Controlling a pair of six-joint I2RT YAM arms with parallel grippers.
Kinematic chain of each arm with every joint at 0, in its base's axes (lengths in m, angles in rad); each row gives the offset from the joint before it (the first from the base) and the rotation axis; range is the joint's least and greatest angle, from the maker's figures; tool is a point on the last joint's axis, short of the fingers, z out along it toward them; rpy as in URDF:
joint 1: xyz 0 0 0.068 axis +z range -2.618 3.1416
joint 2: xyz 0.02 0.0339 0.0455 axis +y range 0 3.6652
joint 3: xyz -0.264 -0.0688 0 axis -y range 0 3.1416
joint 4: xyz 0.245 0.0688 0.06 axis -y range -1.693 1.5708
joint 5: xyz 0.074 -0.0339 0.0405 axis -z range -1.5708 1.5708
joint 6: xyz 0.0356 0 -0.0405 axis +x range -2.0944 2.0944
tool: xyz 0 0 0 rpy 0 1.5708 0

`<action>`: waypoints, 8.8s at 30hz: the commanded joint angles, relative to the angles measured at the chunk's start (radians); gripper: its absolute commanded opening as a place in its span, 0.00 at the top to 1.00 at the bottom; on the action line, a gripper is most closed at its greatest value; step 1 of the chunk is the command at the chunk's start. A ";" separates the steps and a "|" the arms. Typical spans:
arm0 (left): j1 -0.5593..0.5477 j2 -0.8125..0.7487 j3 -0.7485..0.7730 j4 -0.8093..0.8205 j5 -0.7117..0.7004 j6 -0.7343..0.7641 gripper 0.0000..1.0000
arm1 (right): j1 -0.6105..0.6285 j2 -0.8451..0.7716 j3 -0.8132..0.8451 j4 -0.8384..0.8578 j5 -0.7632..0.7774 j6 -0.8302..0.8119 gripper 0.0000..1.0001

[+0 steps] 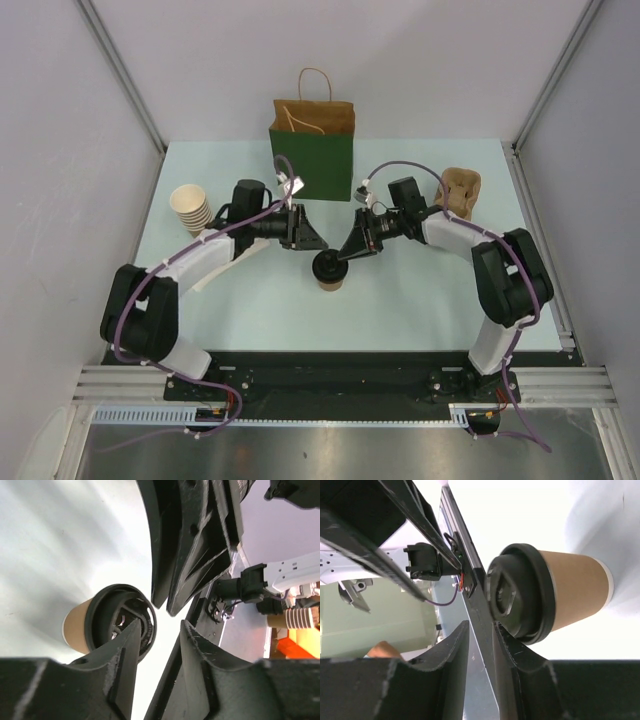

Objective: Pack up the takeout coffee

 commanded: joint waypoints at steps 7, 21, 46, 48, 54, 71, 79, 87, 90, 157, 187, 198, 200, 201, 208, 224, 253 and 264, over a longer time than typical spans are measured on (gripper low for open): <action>-0.012 0.017 -0.017 -0.030 0.070 0.059 0.70 | -0.003 -0.005 0.016 0.153 -0.010 0.135 0.72; -0.029 0.173 -0.005 -0.047 0.018 0.059 0.83 | -0.012 0.155 0.030 0.176 0.024 0.139 0.80; -0.025 0.258 -0.022 -0.082 -0.053 0.080 0.88 | -0.023 0.306 0.028 -0.047 0.165 -0.027 0.90; -0.025 0.261 -0.026 -0.077 -0.054 0.082 0.88 | -0.023 0.311 0.027 -0.048 0.162 -0.036 0.90; -0.025 0.245 -0.020 -0.068 -0.016 0.079 0.86 | 0.003 0.250 0.028 -0.041 0.105 -0.059 0.89; -0.068 0.026 -0.015 -0.051 0.087 0.068 0.76 | 0.063 0.030 0.028 0.053 -0.060 0.002 0.76; -0.069 0.136 -0.011 -0.060 0.051 0.068 0.76 | 0.049 0.104 0.028 -0.010 -0.051 -0.039 0.77; -0.068 0.060 0.026 -0.073 0.085 0.089 0.63 | 0.049 0.021 0.030 0.045 -0.054 -0.012 0.72; -0.071 -0.029 0.067 -0.128 0.074 0.129 0.54 | 0.049 -0.043 0.037 0.079 -0.060 0.017 0.66; -0.303 0.029 0.311 -0.545 -0.763 0.582 0.48 | -0.238 -0.313 0.079 -0.255 0.237 -0.206 0.00; 0.149 0.328 0.567 -0.518 -0.739 0.642 0.40 | -0.253 -0.330 0.082 -0.257 0.236 -0.220 0.00; 0.150 0.287 0.560 -0.531 -0.748 0.628 0.04 | -0.268 -0.341 0.103 -0.271 0.225 -0.225 0.00; 0.150 0.279 0.572 -0.539 -0.745 0.622 0.01 | -0.271 -0.342 0.114 -0.283 0.226 -0.235 0.00; 0.152 0.273 0.577 -0.548 -0.739 0.620 0.00 | -0.273 -0.345 0.126 -0.287 0.228 -0.239 0.00; 0.150 0.184 0.664 -0.600 -0.708 0.588 0.00 | -0.325 -0.353 0.276 -0.433 0.268 -0.381 0.00; -0.014 -0.204 0.512 -0.674 -0.627 0.565 0.00 | -0.412 -0.295 0.421 -0.671 1.013 -0.558 0.59; -0.036 -0.247 0.483 -0.639 -0.565 0.476 0.00 | -0.601 -0.054 0.378 -0.504 0.858 -0.289 0.69; -0.036 -0.247 0.489 -0.639 -0.564 0.473 0.01 | -0.600 -0.036 0.378 -0.498 0.881 -0.292 0.67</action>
